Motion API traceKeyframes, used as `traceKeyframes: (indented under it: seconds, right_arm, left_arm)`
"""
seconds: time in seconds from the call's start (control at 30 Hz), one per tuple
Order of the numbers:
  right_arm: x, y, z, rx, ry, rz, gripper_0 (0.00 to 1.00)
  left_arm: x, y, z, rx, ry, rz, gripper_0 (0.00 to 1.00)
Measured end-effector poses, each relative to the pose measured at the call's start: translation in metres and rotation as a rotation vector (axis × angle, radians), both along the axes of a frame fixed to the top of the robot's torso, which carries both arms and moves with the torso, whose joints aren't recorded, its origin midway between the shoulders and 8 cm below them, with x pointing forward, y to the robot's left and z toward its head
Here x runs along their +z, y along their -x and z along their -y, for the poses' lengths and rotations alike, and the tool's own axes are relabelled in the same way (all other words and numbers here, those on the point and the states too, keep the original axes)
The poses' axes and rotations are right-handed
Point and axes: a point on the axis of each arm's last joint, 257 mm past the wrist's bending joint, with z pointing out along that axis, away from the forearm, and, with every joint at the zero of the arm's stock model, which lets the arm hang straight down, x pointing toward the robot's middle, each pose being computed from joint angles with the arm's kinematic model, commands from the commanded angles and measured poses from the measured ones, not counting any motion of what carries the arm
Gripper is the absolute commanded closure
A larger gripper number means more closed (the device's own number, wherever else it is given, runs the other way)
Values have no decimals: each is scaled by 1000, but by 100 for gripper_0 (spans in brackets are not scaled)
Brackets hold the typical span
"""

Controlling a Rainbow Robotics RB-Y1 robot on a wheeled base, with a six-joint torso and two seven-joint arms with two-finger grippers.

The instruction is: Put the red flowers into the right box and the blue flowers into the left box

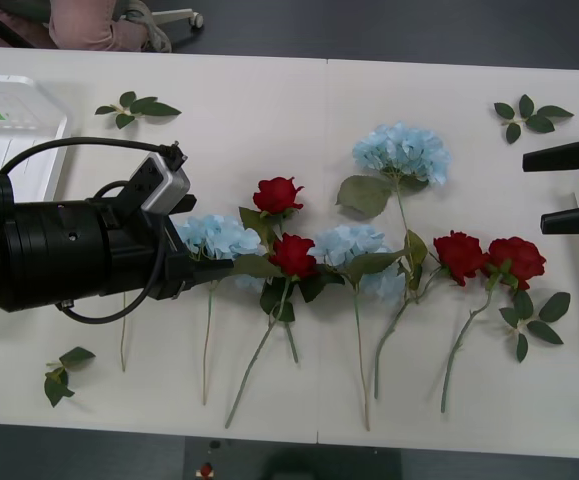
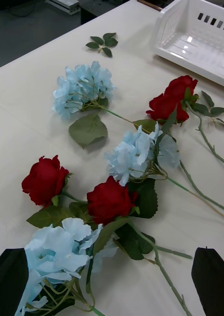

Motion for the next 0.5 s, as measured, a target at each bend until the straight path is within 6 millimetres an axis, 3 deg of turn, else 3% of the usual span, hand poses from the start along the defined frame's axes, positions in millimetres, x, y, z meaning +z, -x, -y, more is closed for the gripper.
traceKeyframes:
  seconds: [0.07,0.5]
  right_arm:
    - [0,0,0,0,0,0,0]
    - [0,0,0,0,0,0,0]
  left_arm:
    - [0,0,0,0,0,0,0]
    - [0,0,0,0,0,0,0]
